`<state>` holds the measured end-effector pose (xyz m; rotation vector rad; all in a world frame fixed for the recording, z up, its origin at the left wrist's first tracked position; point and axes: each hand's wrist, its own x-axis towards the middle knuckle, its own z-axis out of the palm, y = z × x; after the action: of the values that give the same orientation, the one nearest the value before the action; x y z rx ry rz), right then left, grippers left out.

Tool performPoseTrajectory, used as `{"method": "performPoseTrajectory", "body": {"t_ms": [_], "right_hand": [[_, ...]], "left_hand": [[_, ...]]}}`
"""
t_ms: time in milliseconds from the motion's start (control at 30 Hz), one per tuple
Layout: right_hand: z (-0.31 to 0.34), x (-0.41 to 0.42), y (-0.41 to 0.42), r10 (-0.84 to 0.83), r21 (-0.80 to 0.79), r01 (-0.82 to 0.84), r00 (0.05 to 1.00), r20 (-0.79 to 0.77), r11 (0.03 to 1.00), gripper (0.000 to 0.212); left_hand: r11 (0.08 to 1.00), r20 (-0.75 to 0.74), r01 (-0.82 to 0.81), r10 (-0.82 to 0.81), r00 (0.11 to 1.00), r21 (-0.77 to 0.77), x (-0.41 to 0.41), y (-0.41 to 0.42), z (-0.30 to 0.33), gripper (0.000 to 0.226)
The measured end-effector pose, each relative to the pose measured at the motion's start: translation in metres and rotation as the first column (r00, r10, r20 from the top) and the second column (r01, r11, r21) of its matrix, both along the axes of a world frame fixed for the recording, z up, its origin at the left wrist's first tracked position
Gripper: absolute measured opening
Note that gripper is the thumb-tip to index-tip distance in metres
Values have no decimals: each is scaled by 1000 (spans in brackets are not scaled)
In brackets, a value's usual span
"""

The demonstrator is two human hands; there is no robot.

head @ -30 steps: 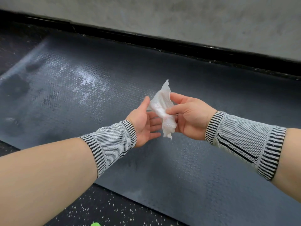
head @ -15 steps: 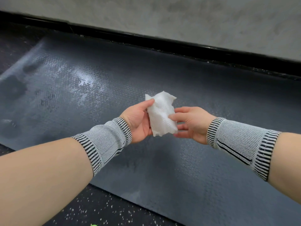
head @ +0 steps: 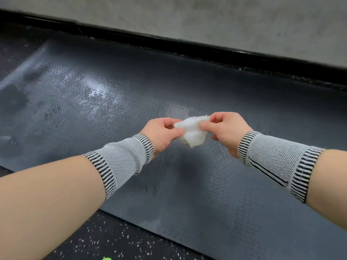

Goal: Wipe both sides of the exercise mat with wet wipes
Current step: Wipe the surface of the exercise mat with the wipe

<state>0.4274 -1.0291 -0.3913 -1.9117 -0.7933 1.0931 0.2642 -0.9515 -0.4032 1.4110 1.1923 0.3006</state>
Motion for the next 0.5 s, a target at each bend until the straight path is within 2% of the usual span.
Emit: {"method": "performPoseTrajectory", "body": {"t_ms": [67,100,133,200,267,300,400,500], "right_hand": [[3,2,1,24,50,-31,989,148,998,17],[4,3,2,30,83,-43,989,146,996,17],[6,5,4,40,114,-50,995,95,992,15],[7,7,7,88,130,-85,996,-23,988,10],[7,9,8,150,126,-143,988,-44,982,13],[6,8,8,167,116,-163,986,-23,980,14],[5,4,10,228,64,-245,952,204,967,14],[5,-5,13,274,22,-322,836,475,946,17]], "left_hand": [[993,-74,39,-30,997,112,0,1,1,2],[992,-76,36,-27,997,119,0,1,1,12],[996,-57,25,-20,998,91,-1,3,1,18],[998,42,-32,35,998,-60,-1,5,2,24],[975,119,-31,58,991,-218,-1,3,7,20],[971,119,-17,47,992,-240,-1,2,8,18],[978,85,8,10,996,-208,-3,-3,8,19],[978,71,9,6,997,-208,-3,-7,8,23]]}}
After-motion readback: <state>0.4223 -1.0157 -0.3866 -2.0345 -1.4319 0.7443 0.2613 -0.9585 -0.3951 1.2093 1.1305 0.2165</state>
